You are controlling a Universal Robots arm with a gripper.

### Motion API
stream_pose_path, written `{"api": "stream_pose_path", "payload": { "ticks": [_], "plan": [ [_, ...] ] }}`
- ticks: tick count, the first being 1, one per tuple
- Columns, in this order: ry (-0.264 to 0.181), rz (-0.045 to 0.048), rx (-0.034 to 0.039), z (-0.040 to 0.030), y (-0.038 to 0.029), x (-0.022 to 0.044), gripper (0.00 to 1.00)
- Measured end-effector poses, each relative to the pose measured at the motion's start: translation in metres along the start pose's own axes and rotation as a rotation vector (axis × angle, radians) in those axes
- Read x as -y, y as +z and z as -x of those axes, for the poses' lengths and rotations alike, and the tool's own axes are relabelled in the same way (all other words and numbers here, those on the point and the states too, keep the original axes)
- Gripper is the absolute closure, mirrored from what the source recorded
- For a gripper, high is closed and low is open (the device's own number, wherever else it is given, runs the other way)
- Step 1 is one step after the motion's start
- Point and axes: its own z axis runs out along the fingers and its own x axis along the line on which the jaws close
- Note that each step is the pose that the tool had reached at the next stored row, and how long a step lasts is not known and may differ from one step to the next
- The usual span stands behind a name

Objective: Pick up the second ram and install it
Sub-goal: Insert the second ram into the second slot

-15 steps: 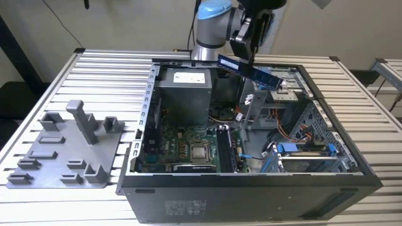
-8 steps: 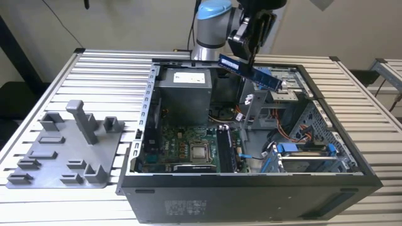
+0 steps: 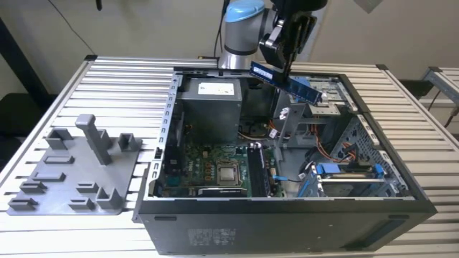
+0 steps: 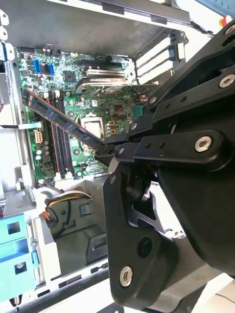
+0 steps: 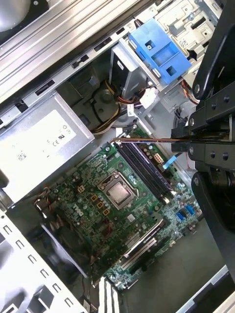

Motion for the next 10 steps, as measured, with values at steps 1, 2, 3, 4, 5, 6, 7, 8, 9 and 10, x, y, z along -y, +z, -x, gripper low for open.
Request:
{"api": "stream_pose_path", "payload": {
  "ticks": [1,2,3,4,5,6,7,8,9,10],
  "plan": [
    [0.0,0.0,0.0,0.0,0.0,0.0,0.86],
    [0.0,0.0,0.0,0.0,0.0,0.0,0.86],
    [0.0,0.0,0.0,0.0,0.0,0.0,0.86],
    [0.0,0.0,0.0,0.0,0.0,0.0,0.86],
    [0.001,0.0,0.0,0.0,0.0,0.0,0.86],
    [0.003,-0.0002,-0.0001,0.0,0.0,0.0,0.86],
    [0.008,-0.0004,-0.0001,0.0,0.0001,0.0,0.86],
    [0.015,-0.0007,-0.0002,0.0,0.0002,0.0,0.86],
    [0.023,-0.0011,-0.0003,0.0,0.0002,0.0,0.86],
    [0.033,-0.0016,-0.0005,0.0,0.0003,0.0,0.86]
  ]
}}
